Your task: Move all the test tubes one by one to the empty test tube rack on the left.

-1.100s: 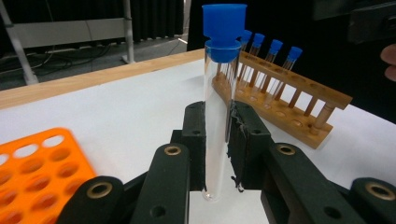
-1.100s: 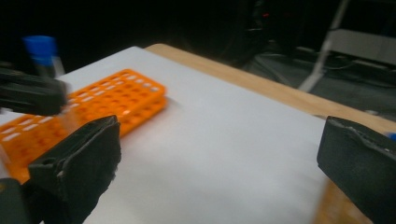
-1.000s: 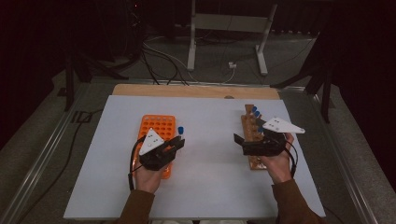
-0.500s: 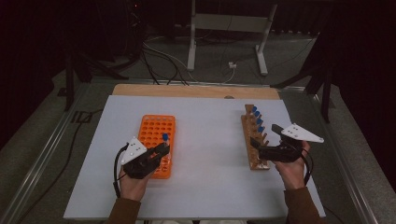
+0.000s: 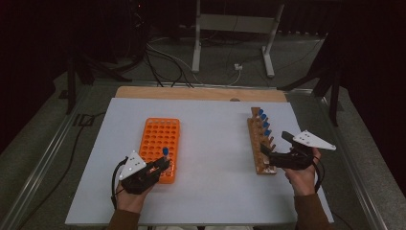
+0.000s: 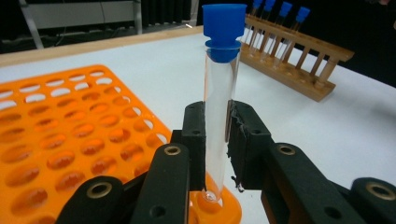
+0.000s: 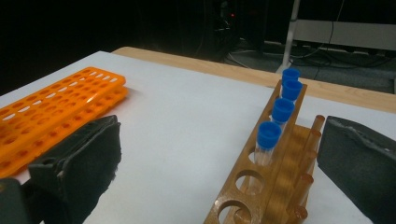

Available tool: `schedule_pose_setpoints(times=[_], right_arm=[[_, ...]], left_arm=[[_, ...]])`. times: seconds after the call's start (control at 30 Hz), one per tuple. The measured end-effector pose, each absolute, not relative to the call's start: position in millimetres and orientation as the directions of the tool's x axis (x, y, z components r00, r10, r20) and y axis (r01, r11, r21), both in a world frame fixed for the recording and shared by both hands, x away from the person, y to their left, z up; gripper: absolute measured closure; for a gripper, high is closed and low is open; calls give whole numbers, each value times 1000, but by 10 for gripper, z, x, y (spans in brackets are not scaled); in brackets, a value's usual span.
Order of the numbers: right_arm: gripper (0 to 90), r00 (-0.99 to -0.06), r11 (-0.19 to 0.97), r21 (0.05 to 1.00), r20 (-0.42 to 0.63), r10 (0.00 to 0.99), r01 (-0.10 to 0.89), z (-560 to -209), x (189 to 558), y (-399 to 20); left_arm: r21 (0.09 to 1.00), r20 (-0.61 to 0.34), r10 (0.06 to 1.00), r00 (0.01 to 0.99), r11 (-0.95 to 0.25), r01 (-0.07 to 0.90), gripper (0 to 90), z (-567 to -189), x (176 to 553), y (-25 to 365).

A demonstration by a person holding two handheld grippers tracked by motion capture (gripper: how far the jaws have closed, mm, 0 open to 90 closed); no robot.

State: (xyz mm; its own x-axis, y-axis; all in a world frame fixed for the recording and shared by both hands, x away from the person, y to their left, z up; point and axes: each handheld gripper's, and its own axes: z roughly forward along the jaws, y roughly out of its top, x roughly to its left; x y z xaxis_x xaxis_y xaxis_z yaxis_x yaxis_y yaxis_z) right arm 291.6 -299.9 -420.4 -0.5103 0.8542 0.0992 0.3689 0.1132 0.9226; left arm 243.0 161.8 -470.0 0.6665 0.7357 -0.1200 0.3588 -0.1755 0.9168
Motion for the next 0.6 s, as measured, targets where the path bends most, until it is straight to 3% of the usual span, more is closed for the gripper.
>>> schedule_pose_setpoints(times=[0.6], right_arm=[[0, -532, 139, 914, 94, 842, 382, -4286, 2911, -2938]], left_arm=[[825, -34, 751, 659, -351, 443, 785, -4887, 2403, 1505]])
